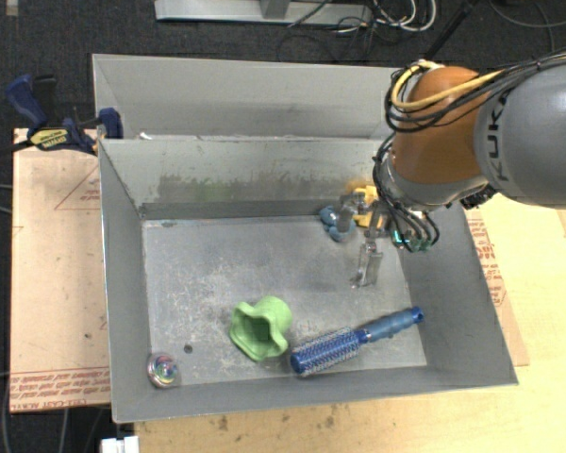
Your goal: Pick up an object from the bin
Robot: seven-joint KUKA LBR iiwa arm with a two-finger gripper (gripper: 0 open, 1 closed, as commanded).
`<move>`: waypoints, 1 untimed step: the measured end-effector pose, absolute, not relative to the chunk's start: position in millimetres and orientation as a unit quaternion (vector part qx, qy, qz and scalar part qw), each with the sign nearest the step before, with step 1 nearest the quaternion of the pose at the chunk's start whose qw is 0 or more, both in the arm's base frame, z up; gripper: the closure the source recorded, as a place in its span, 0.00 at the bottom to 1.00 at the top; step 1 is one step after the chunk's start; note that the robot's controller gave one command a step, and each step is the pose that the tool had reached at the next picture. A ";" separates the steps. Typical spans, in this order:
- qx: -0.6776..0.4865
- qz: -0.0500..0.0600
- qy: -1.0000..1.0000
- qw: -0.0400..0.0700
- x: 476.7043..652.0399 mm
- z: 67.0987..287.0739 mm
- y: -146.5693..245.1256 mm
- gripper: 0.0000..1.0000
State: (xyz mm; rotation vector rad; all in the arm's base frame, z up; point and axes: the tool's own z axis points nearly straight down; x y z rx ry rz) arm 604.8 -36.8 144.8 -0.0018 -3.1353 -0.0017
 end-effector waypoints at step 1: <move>0.080 -0.003 -0.997 0.003 545.7 68.9 -91.5 0.00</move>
Offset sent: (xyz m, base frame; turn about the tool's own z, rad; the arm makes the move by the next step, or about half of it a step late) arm -0.0577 -0.0554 -0.0748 -0.1684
